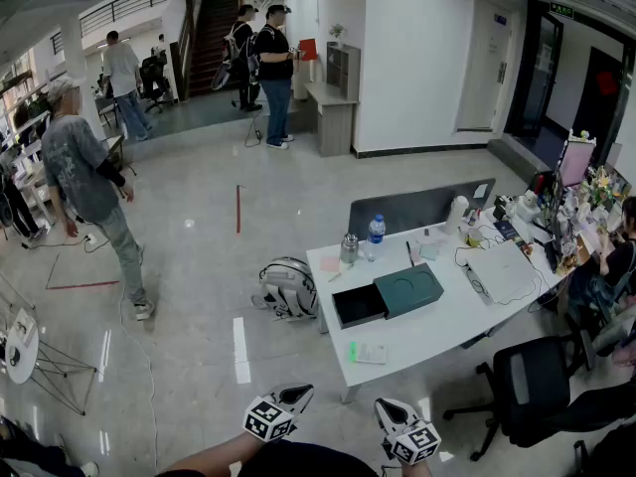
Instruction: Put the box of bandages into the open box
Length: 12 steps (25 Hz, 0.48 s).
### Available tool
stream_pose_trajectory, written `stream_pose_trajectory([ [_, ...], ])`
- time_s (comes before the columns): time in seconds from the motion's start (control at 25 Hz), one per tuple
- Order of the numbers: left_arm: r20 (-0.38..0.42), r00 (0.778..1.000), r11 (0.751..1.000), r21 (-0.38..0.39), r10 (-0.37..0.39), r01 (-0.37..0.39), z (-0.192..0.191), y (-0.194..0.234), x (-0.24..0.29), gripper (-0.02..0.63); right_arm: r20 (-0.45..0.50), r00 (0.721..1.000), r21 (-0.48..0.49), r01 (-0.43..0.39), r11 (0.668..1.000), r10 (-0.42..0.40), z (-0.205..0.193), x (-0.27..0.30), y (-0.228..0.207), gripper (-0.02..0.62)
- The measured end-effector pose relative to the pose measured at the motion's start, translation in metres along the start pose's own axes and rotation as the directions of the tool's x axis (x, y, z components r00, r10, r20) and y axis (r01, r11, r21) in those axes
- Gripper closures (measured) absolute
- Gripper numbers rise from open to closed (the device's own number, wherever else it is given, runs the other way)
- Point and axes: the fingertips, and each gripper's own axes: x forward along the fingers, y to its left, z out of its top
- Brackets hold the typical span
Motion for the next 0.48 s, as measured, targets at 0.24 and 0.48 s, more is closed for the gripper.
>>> stream_pose_trajectory([
  [0.24,0.021,1.0,1.0,-0.011,0.008,-0.007,-0.007,0.012,-0.033,0.597,-0.003,1.0,0.012,-0.003,1.0,0.004,-0.011,0.004,0.029,0.569],
  [0.48,0.012,1.0,1.0,-0.028,-0.004,0.005,-0.023,0.027,-0.07,0.597,0.006,0.998,0.038,0.063,0.997,-0.063,-0.015,0.009,0.054,0.569],
])
